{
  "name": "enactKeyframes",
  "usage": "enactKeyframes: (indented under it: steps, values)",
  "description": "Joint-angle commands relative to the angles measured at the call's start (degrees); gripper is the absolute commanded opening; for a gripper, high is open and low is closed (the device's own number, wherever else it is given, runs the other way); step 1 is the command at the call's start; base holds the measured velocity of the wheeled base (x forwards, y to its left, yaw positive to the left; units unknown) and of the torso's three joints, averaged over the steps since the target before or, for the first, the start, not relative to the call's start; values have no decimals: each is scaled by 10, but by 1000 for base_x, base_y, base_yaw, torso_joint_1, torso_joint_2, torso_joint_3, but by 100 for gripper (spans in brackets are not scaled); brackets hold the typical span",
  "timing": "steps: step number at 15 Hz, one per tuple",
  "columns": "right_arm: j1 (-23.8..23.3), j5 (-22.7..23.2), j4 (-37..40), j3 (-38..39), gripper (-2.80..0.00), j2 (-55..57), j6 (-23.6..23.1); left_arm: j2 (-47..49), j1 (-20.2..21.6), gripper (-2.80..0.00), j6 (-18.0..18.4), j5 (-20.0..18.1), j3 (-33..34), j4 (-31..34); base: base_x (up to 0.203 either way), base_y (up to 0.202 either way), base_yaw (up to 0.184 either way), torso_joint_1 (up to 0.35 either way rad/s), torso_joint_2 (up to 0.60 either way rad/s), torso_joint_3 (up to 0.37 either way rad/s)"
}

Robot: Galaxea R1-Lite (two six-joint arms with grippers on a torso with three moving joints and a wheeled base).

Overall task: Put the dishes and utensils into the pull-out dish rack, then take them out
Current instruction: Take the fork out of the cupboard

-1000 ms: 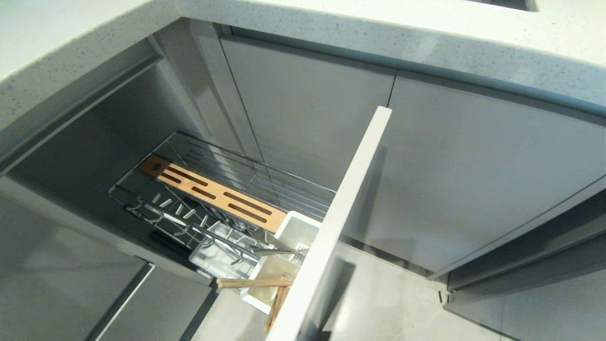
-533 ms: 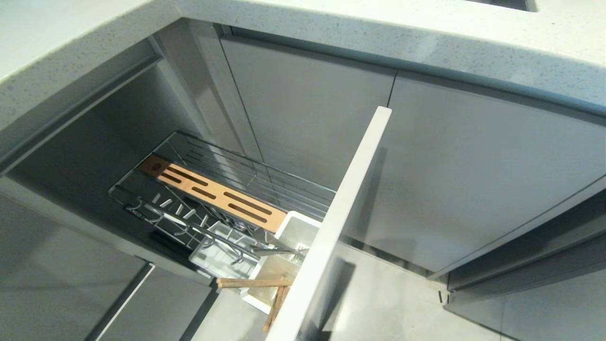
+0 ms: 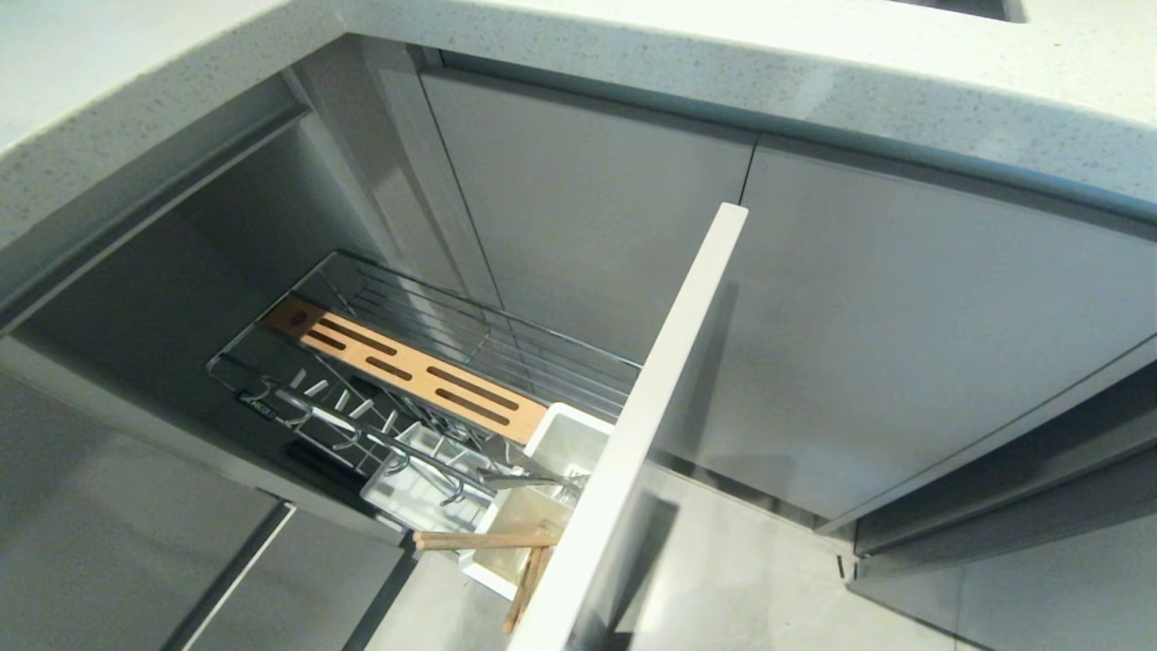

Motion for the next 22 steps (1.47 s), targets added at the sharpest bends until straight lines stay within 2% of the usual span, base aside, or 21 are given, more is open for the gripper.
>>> enactKeyframes:
  steps: [1,9,10,18,22]
  values:
    - [0,0,0,1,-280,0,0,39,0,-280,0,0,0,-4,0,0,0,0,0,0]
    - [0,0,0,1,-280,0,0,49,4,-280,0,3,1,-8,0,0,0,0,0,0]
    - [0,0,0,1,-280,0,0,49,4,0,0,2,1,-8,0,0,0,0,0,0]
    - [0,0,0,1,-280,0,0,46,8,0,-3,10,1,-32,0,0,0,0,0,0]
    - [0,0,0,1,-280,0,0,23,8,0,-9,25,2,-135,0,0,0,0,0,0]
